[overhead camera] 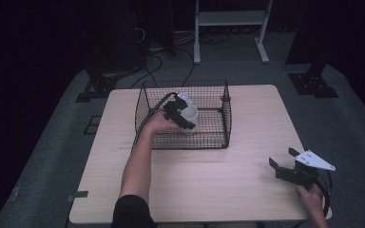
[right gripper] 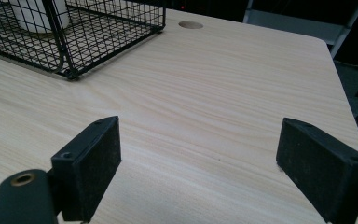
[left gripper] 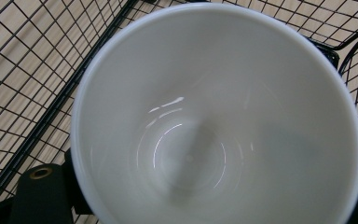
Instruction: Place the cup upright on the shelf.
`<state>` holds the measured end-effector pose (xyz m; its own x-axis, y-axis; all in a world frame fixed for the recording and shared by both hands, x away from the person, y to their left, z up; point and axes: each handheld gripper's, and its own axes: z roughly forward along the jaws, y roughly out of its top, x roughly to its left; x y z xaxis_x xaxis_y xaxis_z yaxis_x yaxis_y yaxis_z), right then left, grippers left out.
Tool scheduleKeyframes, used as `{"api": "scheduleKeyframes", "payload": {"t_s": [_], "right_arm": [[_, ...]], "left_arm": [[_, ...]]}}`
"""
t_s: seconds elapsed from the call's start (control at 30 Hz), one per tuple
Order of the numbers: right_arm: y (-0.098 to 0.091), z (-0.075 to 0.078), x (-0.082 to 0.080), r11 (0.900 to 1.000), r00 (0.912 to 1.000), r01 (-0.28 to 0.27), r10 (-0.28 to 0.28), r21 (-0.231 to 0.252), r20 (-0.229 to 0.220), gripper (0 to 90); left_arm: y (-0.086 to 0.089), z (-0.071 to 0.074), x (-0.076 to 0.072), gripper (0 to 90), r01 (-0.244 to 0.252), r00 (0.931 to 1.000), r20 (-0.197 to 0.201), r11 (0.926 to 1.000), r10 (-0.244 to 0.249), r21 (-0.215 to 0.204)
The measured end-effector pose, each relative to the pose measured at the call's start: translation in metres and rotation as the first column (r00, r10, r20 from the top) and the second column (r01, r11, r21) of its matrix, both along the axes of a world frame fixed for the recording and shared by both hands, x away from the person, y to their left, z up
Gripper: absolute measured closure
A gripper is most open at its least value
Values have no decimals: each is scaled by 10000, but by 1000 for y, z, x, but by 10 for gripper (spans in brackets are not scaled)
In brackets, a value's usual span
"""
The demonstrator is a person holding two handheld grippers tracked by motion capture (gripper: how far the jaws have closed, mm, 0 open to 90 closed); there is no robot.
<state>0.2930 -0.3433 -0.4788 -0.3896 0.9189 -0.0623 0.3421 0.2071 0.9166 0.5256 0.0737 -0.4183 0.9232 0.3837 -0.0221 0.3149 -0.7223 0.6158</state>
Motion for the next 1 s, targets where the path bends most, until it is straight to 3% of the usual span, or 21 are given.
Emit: {"api": "scheduleKeyframes", "payload": {"t_s": [0.7, 0.9, 1.0], "right_arm": [[0, 0, 0, 10000, 10000, 22, -22, -20, 6, 130], [0, 0, 0, 10000, 10000, 22, -22, -29, -10, 131], [0, 0, 0, 10000, 10000, 31, -31, -32, -8, 130]], "left_arm": [[5, 16, -5, 72, -448, 9986, 257, 9979, 461, -477], [7, 28, -8, 64, -574, 9961, 620, 9938, 634, -951], [9, 31, -11, 64, -502, 9954, 767, 9942, 576, -952]]}}
